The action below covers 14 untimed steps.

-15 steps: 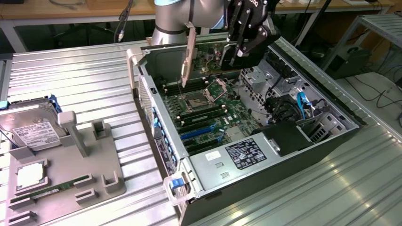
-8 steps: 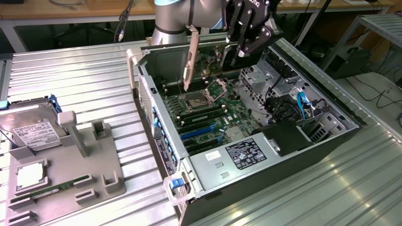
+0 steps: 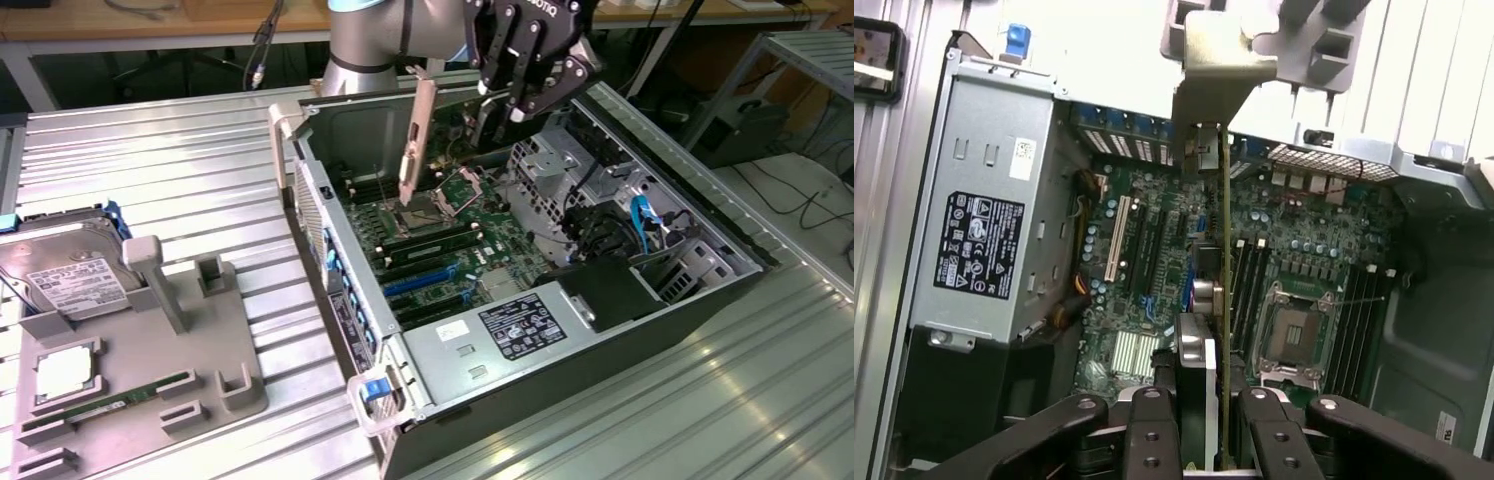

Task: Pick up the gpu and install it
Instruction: 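Insert the gpu into the slot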

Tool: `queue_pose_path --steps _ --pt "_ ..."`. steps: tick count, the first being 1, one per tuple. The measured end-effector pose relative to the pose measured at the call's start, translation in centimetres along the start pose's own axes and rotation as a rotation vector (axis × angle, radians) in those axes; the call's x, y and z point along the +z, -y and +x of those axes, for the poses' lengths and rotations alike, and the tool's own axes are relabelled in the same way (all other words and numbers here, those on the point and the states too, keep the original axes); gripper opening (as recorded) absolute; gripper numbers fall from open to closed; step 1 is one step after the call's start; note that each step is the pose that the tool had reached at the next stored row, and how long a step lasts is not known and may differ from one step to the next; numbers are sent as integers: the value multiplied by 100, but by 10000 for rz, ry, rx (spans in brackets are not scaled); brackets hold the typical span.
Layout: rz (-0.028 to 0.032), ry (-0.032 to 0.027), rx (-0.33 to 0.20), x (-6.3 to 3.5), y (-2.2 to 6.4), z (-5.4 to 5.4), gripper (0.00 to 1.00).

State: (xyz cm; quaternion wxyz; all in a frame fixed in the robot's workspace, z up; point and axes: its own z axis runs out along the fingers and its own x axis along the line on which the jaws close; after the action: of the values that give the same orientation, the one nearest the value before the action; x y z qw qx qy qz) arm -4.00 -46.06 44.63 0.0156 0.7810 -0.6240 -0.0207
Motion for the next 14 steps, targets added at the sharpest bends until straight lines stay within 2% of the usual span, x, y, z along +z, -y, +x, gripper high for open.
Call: queue_pose_path --steps 2,5,14 --pt "20 -18 -232 1 0 2 28" --pt "29 -16 -201 2 0 0 28" --pt "48 58 1339 23 1 0 28"
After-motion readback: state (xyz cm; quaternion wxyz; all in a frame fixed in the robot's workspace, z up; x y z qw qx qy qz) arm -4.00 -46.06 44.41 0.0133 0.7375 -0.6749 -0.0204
